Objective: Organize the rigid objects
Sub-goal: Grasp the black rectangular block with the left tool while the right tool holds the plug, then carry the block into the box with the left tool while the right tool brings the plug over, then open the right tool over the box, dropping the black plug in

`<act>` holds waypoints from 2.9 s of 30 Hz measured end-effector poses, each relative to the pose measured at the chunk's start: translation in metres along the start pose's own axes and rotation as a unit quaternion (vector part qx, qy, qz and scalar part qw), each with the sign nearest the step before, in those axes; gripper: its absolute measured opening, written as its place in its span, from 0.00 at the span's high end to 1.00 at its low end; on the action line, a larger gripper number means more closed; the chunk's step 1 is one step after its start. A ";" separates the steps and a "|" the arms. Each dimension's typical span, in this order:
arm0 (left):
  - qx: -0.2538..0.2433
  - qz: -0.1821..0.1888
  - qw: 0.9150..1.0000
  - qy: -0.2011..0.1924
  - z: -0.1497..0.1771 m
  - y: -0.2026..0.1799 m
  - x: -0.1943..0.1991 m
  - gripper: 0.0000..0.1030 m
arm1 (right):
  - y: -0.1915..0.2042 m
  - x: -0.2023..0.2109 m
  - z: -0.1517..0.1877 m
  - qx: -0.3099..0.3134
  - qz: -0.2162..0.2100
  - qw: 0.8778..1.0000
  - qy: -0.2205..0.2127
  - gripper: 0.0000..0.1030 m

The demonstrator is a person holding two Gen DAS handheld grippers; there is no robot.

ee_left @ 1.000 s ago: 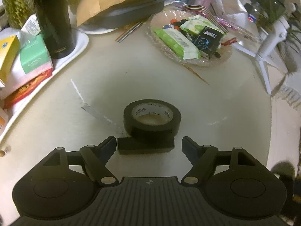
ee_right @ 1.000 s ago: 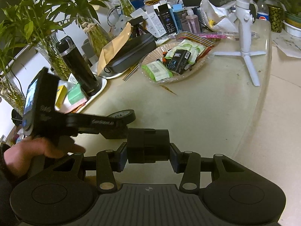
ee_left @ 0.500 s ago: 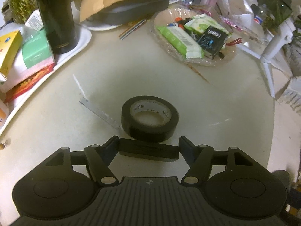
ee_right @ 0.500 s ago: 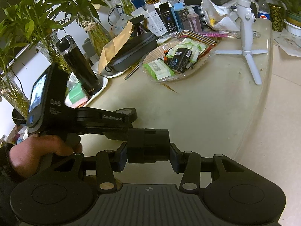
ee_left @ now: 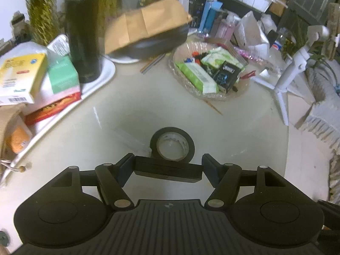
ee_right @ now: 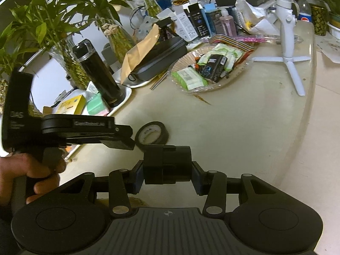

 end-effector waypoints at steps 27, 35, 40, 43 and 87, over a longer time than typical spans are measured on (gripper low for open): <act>-0.006 0.044 0.996 -0.075 0.028 0.038 0.118 0.34 | 0.042 0.017 0.024 0.032 -0.102 0.994 0.023 0.53; -0.027 0.056 0.995 -0.075 0.056 0.033 0.136 0.34 | 0.049 0.032 0.039 0.039 -0.107 0.993 0.032 0.53; -0.027 0.052 0.996 -0.065 0.070 0.034 0.136 0.34 | 0.056 0.040 0.049 0.055 -0.106 0.992 0.036 0.53; -0.020 0.048 0.997 -0.053 0.076 0.036 0.131 0.34 | 0.057 0.044 0.052 0.059 -0.105 0.992 0.035 0.53; 0.030 0.017 0.989 -0.143 0.105 0.078 0.158 0.22 | 0.067 0.064 0.065 0.111 -0.078 0.991 0.005 0.00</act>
Point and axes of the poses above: each gripper's, at about its wrist camera, not at the fingertips, and x roughly against the way its jaws point, y to its left, z to its underside, the point moved 1 cm from there along -x, roughly the way its jaws point, and after that the axes turned 14 degrees about -y, right-handed, at the moved point
